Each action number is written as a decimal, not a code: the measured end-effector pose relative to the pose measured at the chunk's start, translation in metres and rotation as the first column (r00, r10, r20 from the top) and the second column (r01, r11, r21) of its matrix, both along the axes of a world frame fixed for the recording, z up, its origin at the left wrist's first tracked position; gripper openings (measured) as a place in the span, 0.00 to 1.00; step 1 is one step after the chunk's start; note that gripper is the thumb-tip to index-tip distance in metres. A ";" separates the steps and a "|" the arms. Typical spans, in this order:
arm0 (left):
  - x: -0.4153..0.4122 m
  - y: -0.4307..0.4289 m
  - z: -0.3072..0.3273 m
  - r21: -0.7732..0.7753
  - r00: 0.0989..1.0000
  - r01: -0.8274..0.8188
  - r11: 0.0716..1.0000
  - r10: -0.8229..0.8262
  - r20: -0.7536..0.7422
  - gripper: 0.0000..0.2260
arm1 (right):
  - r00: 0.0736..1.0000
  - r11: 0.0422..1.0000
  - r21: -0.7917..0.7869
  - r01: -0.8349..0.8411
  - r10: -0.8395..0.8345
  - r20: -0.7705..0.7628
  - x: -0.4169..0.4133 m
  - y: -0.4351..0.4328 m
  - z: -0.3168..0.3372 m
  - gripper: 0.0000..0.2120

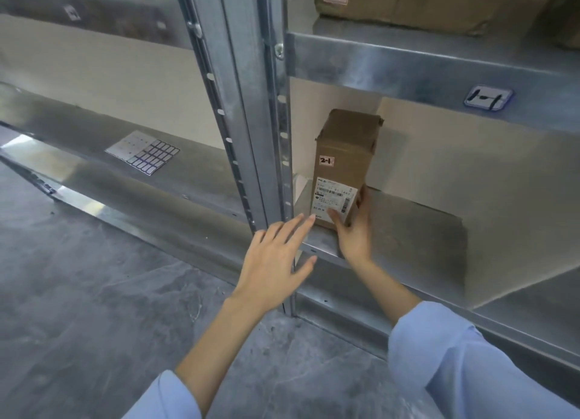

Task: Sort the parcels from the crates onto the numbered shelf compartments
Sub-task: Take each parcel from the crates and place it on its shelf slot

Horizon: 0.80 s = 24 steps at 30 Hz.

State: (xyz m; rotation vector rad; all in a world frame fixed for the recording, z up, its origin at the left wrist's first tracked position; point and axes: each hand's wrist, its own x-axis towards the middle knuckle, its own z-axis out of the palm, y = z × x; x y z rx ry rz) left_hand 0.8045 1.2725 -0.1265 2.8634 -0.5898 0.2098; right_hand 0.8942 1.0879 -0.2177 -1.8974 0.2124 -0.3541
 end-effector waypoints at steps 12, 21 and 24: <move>-0.019 -0.030 0.018 -0.013 0.999 0.031 0.999 -0.032 -0.021 0.29 | 0.983 0.890 -0.443 -0.107 0.028 -0.181 -0.089 -0.036 0.046 0.39; -0.072 -0.107 0.046 -0.006 0.990 0.141 0.990 -0.141 -0.007 0.37 | 0.981 0.727 -0.673 -0.137 0.006 -0.193 -0.190 -0.105 0.086 0.39; -0.106 -0.143 0.055 -0.015 0.979 0.204 0.979 -0.204 0.004 0.32 | 0.983 0.712 -0.698 -0.083 -0.055 -0.173 -0.233 -0.142 0.101 0.38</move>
